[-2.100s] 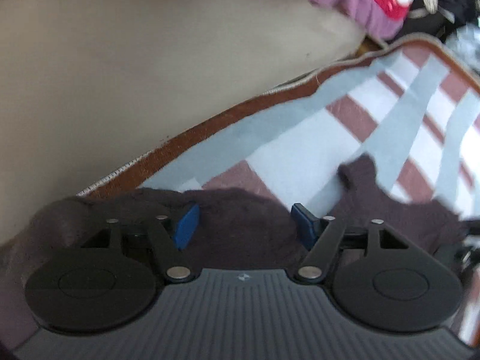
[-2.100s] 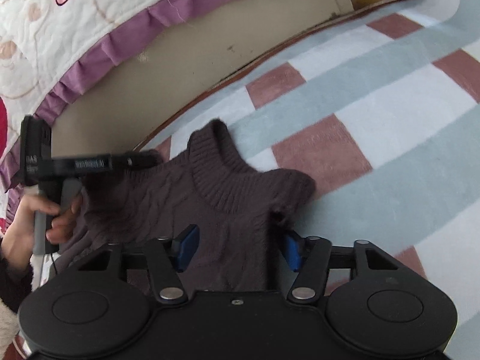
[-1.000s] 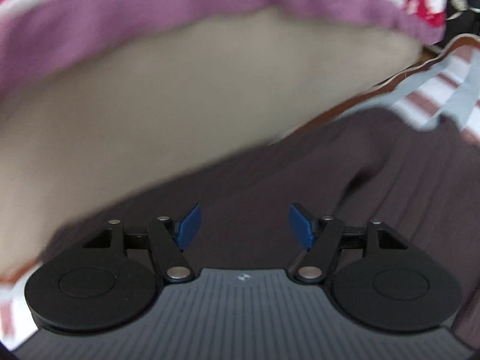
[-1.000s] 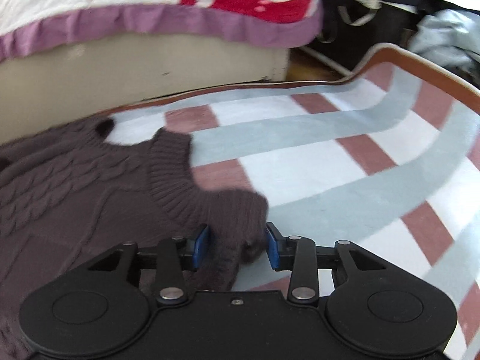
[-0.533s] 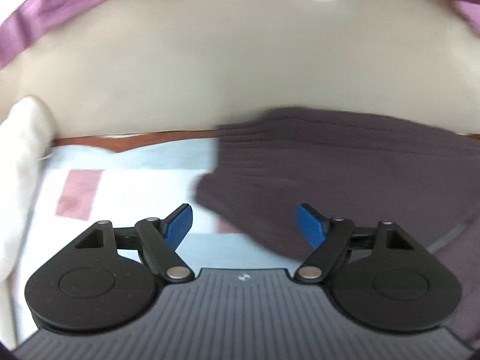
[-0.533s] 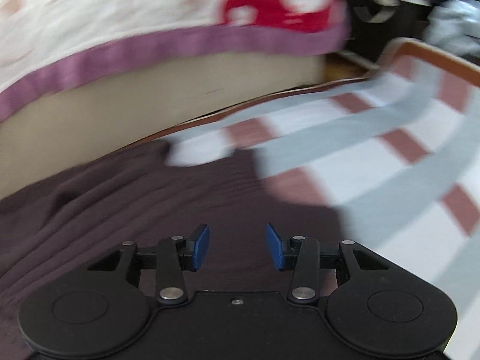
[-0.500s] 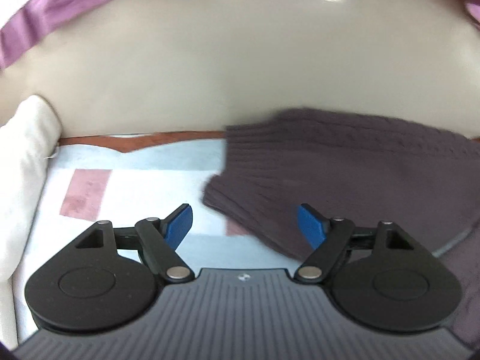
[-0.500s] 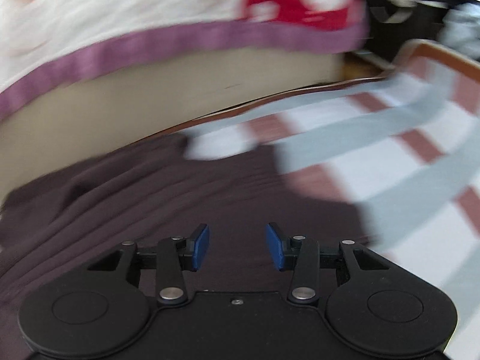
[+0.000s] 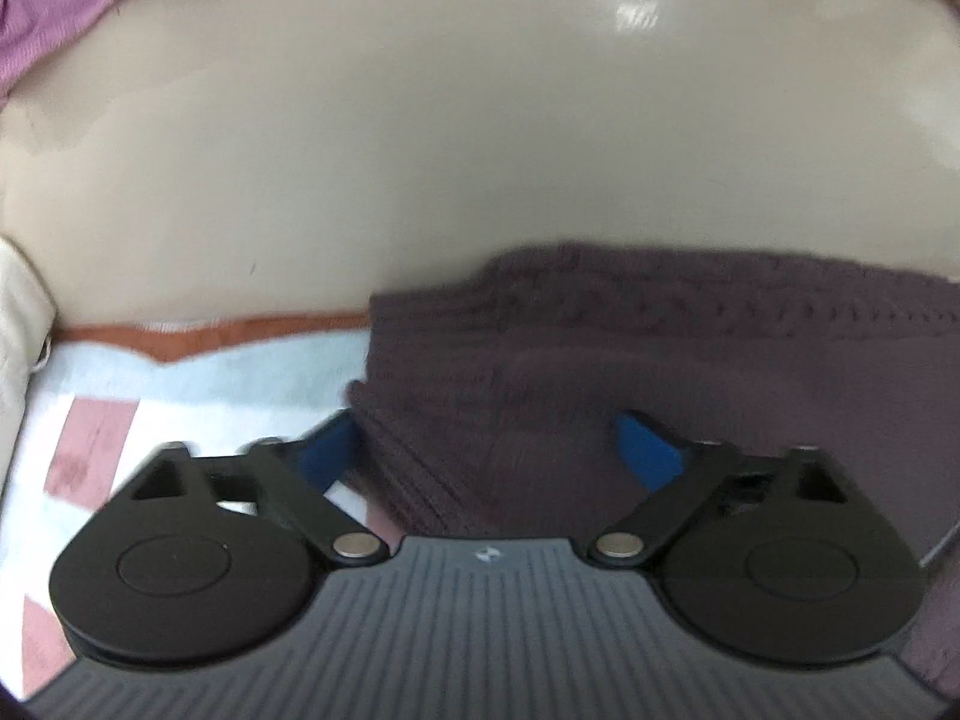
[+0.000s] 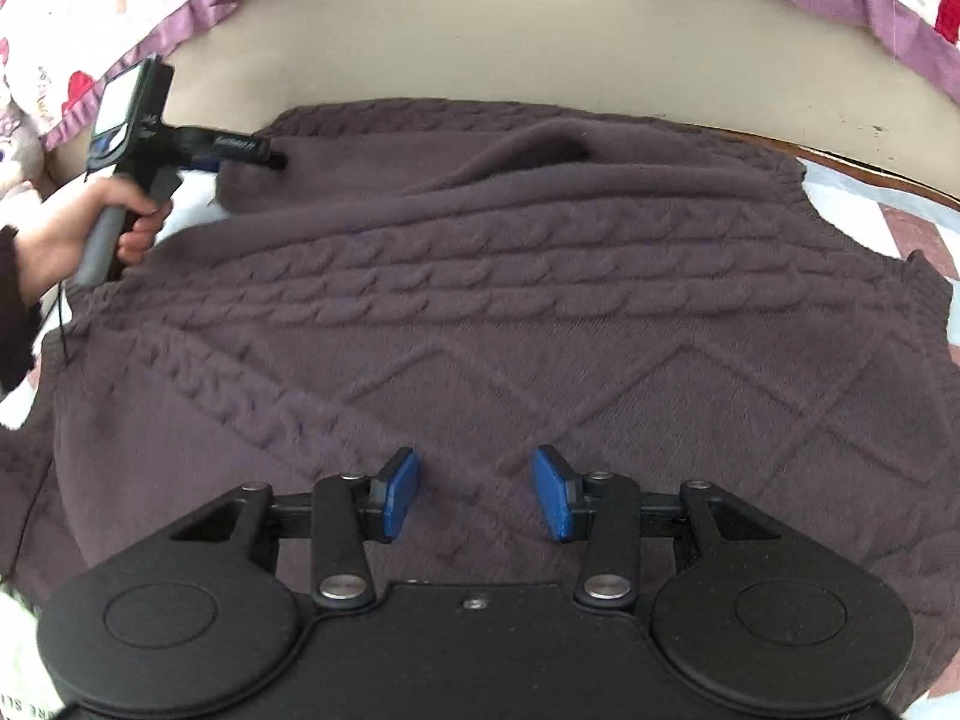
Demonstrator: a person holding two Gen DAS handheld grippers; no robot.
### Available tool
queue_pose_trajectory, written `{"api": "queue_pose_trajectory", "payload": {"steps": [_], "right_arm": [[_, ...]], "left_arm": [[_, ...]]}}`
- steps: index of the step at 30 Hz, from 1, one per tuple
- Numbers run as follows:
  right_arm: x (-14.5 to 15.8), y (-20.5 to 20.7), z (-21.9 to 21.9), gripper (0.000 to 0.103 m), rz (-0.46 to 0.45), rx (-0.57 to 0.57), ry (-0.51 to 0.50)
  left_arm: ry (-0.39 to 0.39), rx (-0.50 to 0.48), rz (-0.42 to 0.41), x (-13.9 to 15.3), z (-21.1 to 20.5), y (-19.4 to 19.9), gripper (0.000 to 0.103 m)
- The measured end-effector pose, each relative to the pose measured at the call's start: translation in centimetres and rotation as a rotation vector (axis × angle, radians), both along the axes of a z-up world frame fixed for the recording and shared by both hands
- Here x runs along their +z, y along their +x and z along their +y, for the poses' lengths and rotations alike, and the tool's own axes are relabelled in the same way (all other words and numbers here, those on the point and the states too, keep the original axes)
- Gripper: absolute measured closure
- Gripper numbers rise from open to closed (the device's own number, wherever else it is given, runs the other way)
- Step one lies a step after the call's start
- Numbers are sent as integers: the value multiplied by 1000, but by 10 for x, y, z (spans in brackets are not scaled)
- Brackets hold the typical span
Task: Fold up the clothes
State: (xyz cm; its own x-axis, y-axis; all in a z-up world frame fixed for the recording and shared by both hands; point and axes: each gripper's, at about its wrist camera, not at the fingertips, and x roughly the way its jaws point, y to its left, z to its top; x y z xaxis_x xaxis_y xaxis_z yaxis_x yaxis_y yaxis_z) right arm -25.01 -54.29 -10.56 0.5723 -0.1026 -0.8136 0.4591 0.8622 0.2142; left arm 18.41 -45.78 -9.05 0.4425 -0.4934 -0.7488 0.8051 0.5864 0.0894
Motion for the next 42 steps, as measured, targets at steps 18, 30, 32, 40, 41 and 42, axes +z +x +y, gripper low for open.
{"api": "queue_pose_trajectory", "payload": {"steps": [18, 30, 32, 40, 41, 42], "right_arm": [[-10, -17, -7, 41, -31, -38, 32], [-12, -17, -1, 31, -62, -21, 16], [-11, -18, -6, 31, -73, -31, 45], [-2, -28, -32, 30, -97, -148, 222], [1, -31, -37, 30, -121, -187, 258], [4, -35, -43, 30, -150, -226, 297]], "left_arm": [[-536, -395, -17, 146, 73, -124, 96], [-323, -597, 102, 123, 159, -267, 97], [-213, -602, 84, 105, 167, -271, 97], [88, -512, 167, 36, 153, -253, 96], [66, -488, 213, 36, 153, -245, 96], [42, -470, 254, 37, 155, -237, 96]]}}
